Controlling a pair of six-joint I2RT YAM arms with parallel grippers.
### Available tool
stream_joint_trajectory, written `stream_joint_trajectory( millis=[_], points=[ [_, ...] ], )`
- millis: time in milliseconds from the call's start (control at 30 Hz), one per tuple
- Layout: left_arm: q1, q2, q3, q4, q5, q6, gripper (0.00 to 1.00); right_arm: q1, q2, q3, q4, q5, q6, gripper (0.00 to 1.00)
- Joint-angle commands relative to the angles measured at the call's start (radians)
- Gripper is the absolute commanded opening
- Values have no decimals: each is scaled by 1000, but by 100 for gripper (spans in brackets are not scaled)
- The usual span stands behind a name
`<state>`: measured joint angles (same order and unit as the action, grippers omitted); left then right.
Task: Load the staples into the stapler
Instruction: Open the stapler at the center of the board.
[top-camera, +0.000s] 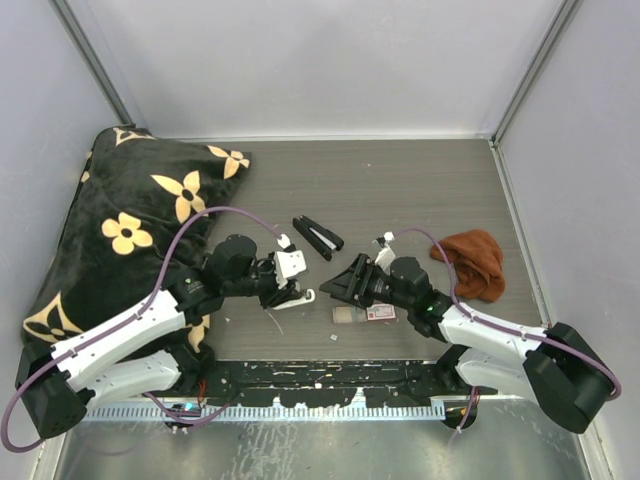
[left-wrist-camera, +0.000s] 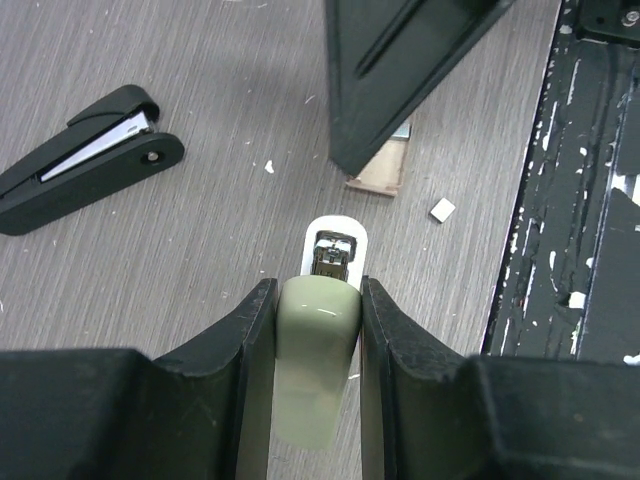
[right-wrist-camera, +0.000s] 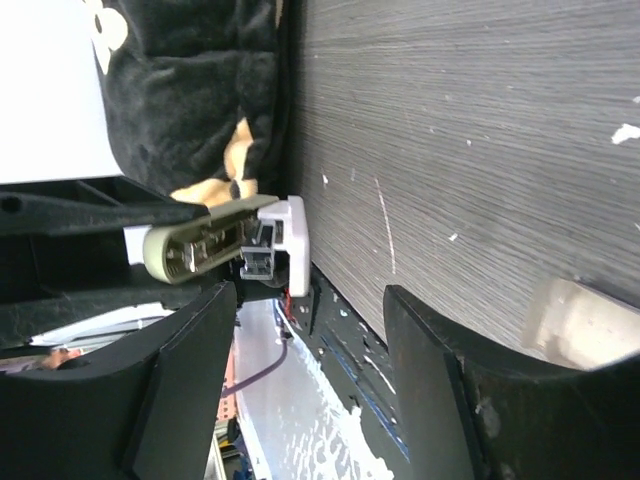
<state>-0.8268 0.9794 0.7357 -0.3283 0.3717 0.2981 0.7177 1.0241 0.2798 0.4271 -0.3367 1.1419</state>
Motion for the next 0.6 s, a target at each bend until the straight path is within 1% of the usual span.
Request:
stream_joint_trajectory(
  millis=[0, 200, 300, 567],
  points=[
    [-19, -49, 4, 88, 32, -10, 0, -1, 58, 71, 115, -56, 18, 64],
    [-29, -69, -1, 89, 26, -6, 0, 18, 123, 96, 137, -73, 19, 57],
    [-30, -73, -2, 91, 24, -7, 0, 22, 130, 89, 137, -70, 23, 53],
    [-31, -72, -2, 94, 20, -6, 0, 42, 155, 85, 148, -69, 30, 47]
  ],
)
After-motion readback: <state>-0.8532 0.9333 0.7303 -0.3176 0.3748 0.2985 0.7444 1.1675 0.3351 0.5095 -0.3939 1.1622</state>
